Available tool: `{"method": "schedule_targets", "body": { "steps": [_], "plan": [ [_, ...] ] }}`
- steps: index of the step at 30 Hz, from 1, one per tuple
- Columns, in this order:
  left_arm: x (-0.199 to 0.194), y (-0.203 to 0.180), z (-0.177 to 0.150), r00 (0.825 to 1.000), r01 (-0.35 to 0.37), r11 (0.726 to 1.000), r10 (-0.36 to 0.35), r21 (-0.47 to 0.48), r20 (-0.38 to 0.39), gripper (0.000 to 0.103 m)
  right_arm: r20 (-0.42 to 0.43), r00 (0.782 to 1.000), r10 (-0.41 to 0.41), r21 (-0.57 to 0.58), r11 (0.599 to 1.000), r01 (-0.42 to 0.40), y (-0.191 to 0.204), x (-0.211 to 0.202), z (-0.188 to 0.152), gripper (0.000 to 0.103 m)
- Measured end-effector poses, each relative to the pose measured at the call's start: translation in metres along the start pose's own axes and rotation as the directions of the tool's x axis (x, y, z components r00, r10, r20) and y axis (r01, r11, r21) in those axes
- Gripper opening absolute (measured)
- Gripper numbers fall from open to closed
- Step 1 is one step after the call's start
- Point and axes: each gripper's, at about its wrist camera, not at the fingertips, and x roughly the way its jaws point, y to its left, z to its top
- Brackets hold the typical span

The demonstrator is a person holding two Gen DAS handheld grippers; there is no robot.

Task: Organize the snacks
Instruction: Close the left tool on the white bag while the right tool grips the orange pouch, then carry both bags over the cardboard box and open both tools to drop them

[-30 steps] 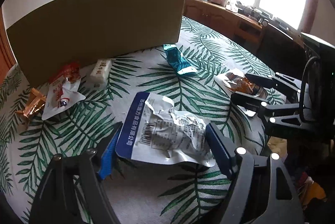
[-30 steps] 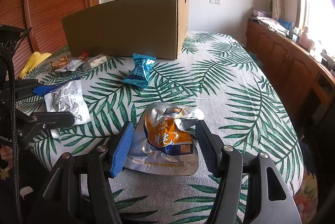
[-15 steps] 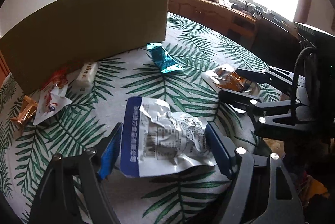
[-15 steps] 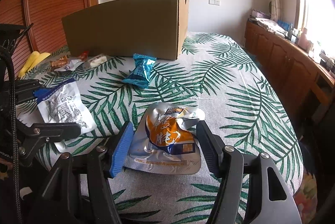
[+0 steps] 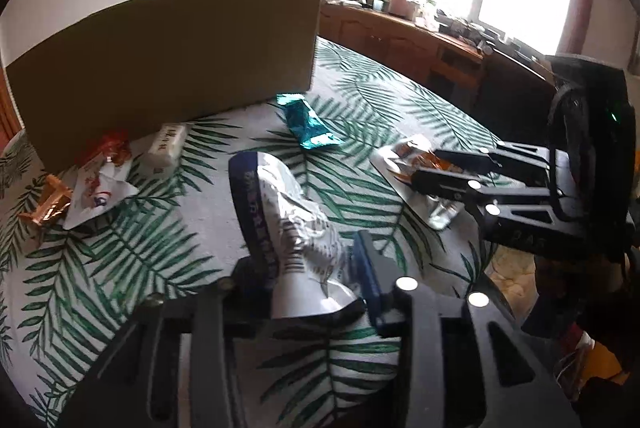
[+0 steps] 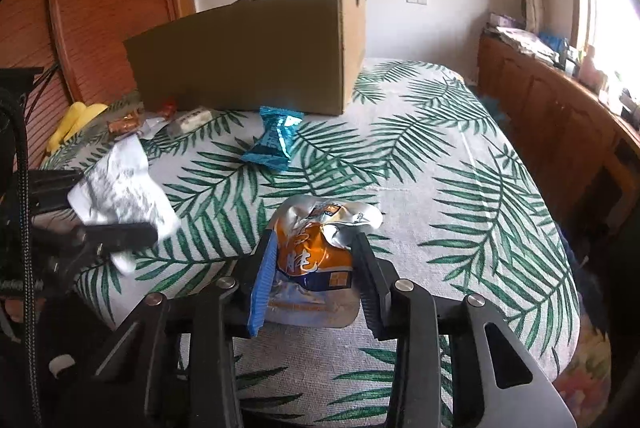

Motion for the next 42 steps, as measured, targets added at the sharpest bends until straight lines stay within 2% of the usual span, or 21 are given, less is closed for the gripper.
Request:
{"method": "schedule_targets", "body": {
  "steps": [3, 6, 7, 33, 42],
  "plan": [
    [-0.003, 0.005, -0.001, 1.0, 0.005, 1.0, -0.004, -0.01, 0.013, 0.027, 0.006, 1.0, 0.012, -0.001, 1.0, -0.012, 0.003, 0.0, 0.001, 0.037],
    [-0.008, 0.01, -0.003, 1.0, 0.004, 1.0, -0.003, -0.025, 0.031, 0.025, 0.017, 1.0, 0.017, -0.01, 1.0, -0.016, 0.008, -0.001, 0.004, 0.037],
    [-0.01, 0.012, -0.003, 0.999, 0.002, 0.999, -0.001, -0.032, 0.037, 0.018, 0.023, 1.0, 0.016, -0.009, 1.0, -0.016, 0.01, -0.002, 0.005, 0.037],
    [-0.068, 0.037, 0.003, 0.988, -0.01, 0.997, 0.022, -0.082, 0.154, 0.018, 0.051, 0.997, 0.063, -0.015, 0.998, -0.062, 0.02, -0.016, 0.014, 0.037],
    [-0.085, 0.049, 0.025, 0.978, -0.054, 0.996, 0.068, -0.073, 0.197, 0.018, 0.111, 0.991, 0.081, -0.057, 0.996, -0.075, 0.031, -0.029, 0.052, 0.037]
  ]
}}
